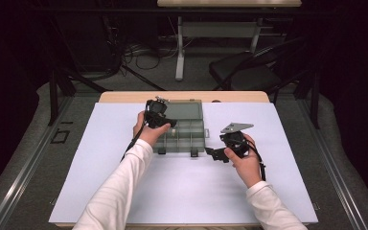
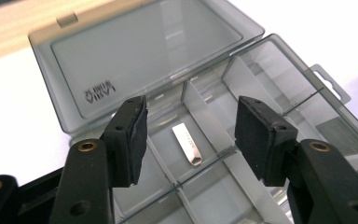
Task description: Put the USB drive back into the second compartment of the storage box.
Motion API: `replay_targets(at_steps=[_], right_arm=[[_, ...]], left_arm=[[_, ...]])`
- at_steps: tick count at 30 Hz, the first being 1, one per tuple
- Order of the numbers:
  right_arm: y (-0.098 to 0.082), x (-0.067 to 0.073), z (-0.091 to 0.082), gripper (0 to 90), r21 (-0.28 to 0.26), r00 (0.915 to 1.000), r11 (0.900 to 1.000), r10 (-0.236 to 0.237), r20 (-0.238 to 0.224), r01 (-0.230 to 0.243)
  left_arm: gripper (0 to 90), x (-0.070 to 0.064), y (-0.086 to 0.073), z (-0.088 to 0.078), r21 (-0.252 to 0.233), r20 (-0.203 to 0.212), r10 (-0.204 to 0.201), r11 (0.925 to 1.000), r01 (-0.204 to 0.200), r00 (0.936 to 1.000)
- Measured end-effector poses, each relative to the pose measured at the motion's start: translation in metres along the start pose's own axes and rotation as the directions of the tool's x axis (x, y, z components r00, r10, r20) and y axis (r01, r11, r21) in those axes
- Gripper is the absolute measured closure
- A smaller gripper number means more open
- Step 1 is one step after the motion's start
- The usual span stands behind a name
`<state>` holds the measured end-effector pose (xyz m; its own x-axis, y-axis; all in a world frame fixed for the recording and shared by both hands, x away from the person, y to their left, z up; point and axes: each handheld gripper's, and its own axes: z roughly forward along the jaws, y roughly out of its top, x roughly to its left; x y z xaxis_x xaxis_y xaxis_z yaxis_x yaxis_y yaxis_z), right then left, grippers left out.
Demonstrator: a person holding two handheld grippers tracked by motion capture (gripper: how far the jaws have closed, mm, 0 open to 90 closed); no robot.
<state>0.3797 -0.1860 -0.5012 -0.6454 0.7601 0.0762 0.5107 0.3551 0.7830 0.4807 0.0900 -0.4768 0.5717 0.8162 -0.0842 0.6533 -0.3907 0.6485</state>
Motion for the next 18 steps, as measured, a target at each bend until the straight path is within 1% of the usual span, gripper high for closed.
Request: replay_targets(at_steps=[2,4,5,7,9,11,12,14,16,18], right_arm=[[0.000,0.000,0.000,19.1,-0.003,1.0000,1.000,-0.001,0.000,0.001],[0.000,0.000,0.000,19.2,0.000,1.0000,1.000,0.001,0.001,-0.001],[0.000,0.000,0.000,19.1,-0.003,1.0000,1.000,0.002,0.001,-0.002],[0.000,0.000,0.000,19.1,-0.003,1.0000,1.000,-0.001,0.003,0.001],[0.000,0.000,0.000,19.1,-0.001,1.0000,1.000,0.002,0.004,-0.002],[0.000,0.000,0.000,19.2,-0.003,1.0000,1.000,0.002,0.004,-0.002],[0.000,0.000,0.000,19.1,-0.003,1.0000,1.000,0.001,0.004,-0.001],[0.000,0.000,0.000,19.1,-0.002,1.0000,1.000,0.001,0.004,-0.001],[-0.001,0.000,0.000,19.2,0.001,1.0000,1.000,0.002,0.005,-0.002],[-0.001,0.000,0.001,19.1,0.004,1.0000,1.000,0.001,0.005,-0.001]], left_arm=[[43.3,0.001,0.000,-0.003,-0.004,0.003,0.026,0.9996,-0.026,0.9996],[43.2,0.002,-0.001,-0.007,-0.014,-0.012,0.039,0.9991,-0.039,0.9992],[43.1,0.003,-0.002,-0.010,-0.020,-0.011,0.040,0.9990,-0.040,0.9992],[43.0,0.004,-0.005,-0.013,-0.035,0.012,0.025,0.9991,-0.025,0.9996],[42.8,0.007,-0.009,-0.017,-0.044,0.044,0.013,0.9990,-0.011,0.9989],[40.0,0.009,-0.014,-0.021,-0.054,0.044,0.019,0.9984,-0.016,0.9988],[39.3,0.010,-0.017,-0.023,-0.054,0.044,0.018,0.9984,-0.016,0.9988],[35.0,0.013,-0.023,-0.026,-0.046,0.053,0.016,0.9989,-0.013,0.9985],[33.3,0.017,-0.029,-0.028,-0.031,0.079,0.005,0.9995,-0.002,0.9968],[31.0,0.019,-0.036,-0.029,-0.042,0.074,0.001,0.9991,0.002,0.9973]])
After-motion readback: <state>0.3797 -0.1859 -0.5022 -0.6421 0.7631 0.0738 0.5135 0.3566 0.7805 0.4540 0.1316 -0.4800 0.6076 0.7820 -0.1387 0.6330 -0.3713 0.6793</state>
